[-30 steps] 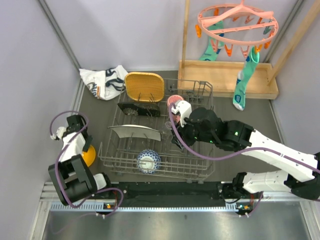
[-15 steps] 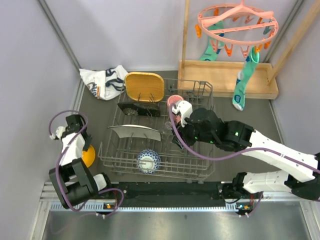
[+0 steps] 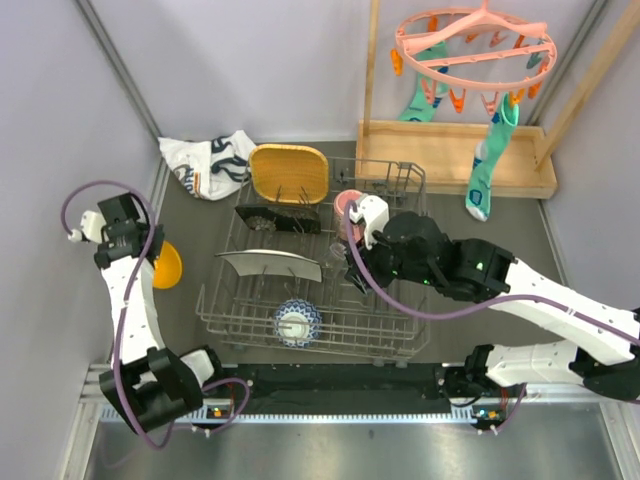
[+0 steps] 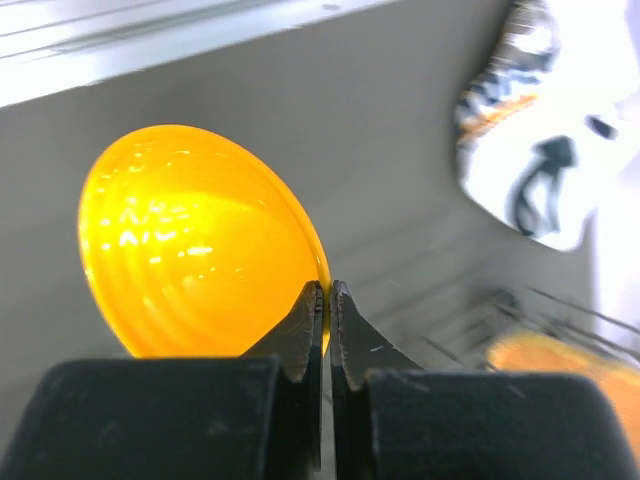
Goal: Load the mixed dishes into the dish rack
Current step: Grab a bowl with the left arm, then pass the bowl from the left arm to the right
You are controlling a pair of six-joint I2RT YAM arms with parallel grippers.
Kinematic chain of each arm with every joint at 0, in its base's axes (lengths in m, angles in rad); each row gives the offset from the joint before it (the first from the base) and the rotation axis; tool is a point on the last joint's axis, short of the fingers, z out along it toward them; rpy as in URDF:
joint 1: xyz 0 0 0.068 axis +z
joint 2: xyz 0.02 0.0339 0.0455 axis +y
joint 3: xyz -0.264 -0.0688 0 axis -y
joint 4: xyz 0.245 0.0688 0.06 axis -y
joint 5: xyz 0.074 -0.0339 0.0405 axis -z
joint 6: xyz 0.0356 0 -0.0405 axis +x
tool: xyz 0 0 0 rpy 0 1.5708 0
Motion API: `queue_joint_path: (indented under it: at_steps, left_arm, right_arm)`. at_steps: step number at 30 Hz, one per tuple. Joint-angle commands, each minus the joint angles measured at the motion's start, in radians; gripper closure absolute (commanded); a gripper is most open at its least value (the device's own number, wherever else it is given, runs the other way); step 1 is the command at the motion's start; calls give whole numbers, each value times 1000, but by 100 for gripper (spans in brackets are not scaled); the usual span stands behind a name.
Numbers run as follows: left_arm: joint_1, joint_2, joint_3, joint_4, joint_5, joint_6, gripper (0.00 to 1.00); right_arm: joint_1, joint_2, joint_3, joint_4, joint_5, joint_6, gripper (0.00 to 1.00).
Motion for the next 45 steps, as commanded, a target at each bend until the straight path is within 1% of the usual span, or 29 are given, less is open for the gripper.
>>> queue_joint_path:
  at_steps: [1,3,4,6,8,11,15,17,18,19,20,21,22,23,24,29,30,32,33,34,36,37,43,44,45]
  left_arm:
    - [4,-57,97,-8,114,-15,100]
    - [4,-83,117,24,157,-33,100]
    - [5,-94,124,36,211,-41,100]
    - [4,-114,152,76,251,-64,100]
    - [5,-116,202,98,311,-73,100]
    - [5,-113,271,139,395,-102,100]
    - [5,-133,315,236,490,-189,100]
    - [4,-133,313,314,536,-232,100]
    - [5,-133,307,343,599,-287,100]
    - [5,-131,298,381,633,-320,100]
    - [5,-131,264,476,676,-358,100]
    - [4,-133,238,553,748,-448,100]
    - [2,-134,214,625,783,-497,100]
    - [-3,-134,175,761,803,-539,100]
    - [-18,-136,164,803,832,-597,100]
    - [-56,-142,206,855,876,-605,100]
    - [-76,-143,209,901,885,-621,100]
    - [-93,-145,200,950,911,-647,100]
    - [-102,-154,192,1013,915,-676,100]
    - [-107,-160,183,1039,919,-688,100]
    - [-125,-174,157,1079,919,-719,100]
    - [-133,-176,147,1127,920,-730,100]
    - [-182,-209,92,1233,946,-780,100]
    - [-188,-216,79,1241,946,-782,100]
    - [-202,-228,74,1244,946,-782,100]
  right_arm:
    - [-14,-27,56,20,34,20,43]
    - [-19,-34,61,18,54,23,43]
    - [-25,-39,62,17,62,29,43]
    - [-45,-48,70,17,75,35,43]
    - [-63,-67,78,15,88,46,43]
    - [-108,-99,79,21,103,71,44]
    - [-178,-131,81,32,92,98,44]
    - [-210,-143,84,43,75,108,43]
    - [-221,-143,87,46,65,111,43]
    - [-240,-142,93,44,43,115,43]
    - [-246,-139,107,46,33,118,41]
    - [-255,-125,117,38,19,120,40]
    - [-260,-119,130,32,-7,124,39]
    - [-264,-111,156,29,-17,127,38]
    - [-264,-104,166,33,-26,131,37]
    - [-287,-99,206,84,-122,180,34]
    - [-295,-97,208,96,-142,187,33]
    - [-310,-99,211,147,-234,218,31]
    - [-326,-99,210,167,-265,229,30]
    - [-332,-97,211,185,-312,253,30]
    - [-341,-90,214,243,-355,272,28]
    - [-343,-85,217,268,-394,285,27]
    - [-346,-16,283,375,-480,331,18]
    - [-349,-7,289,388,-487,339,13]
    - [-353,7,292,421,-497,347,11]
